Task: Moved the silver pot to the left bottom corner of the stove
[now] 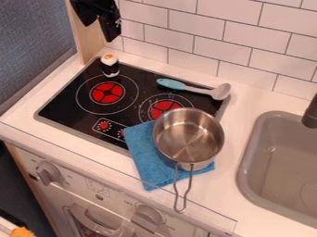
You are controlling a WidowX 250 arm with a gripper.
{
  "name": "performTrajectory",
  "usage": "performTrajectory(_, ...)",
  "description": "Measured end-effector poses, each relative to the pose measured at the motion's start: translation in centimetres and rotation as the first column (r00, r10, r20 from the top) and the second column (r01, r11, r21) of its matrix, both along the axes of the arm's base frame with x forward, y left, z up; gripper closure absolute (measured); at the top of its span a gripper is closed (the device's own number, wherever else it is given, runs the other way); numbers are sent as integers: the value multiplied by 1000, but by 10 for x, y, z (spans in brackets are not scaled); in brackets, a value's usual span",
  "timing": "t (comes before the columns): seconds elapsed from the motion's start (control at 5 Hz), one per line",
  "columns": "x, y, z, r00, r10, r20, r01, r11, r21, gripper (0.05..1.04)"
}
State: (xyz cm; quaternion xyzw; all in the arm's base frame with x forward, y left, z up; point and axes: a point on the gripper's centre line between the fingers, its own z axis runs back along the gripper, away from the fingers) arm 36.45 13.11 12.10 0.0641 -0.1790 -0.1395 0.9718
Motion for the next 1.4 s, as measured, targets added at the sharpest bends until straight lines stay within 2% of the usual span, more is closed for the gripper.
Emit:
performTrajectory(0.2, -1, -2, -12, 1000, 7, -29, -7, 1000, -19, 83)
performTrajectory(0.4, -1, -32, -24, 998, -11, -58, 7, 998, -64, 83)
performTrajectory(0.6, 2, -55, -26, 998, -22, -59, 17, 996, -85, 83)
performTrajectory(0.8, 0, -81, -19, 999, -9, -32, 6, 995, -104, 83)
performTrajectory(1.0, -13, -118, -32, 998, -42, -36, 37, 990, -133, 83)
performTrajectory(1.2, -26, -145, -56, 996, -83, -22, 79, 984, -161, 83)
performTrajectory(1.4, -47, -157, -69, 996, -84, -11, 81, 979, -189, 83)
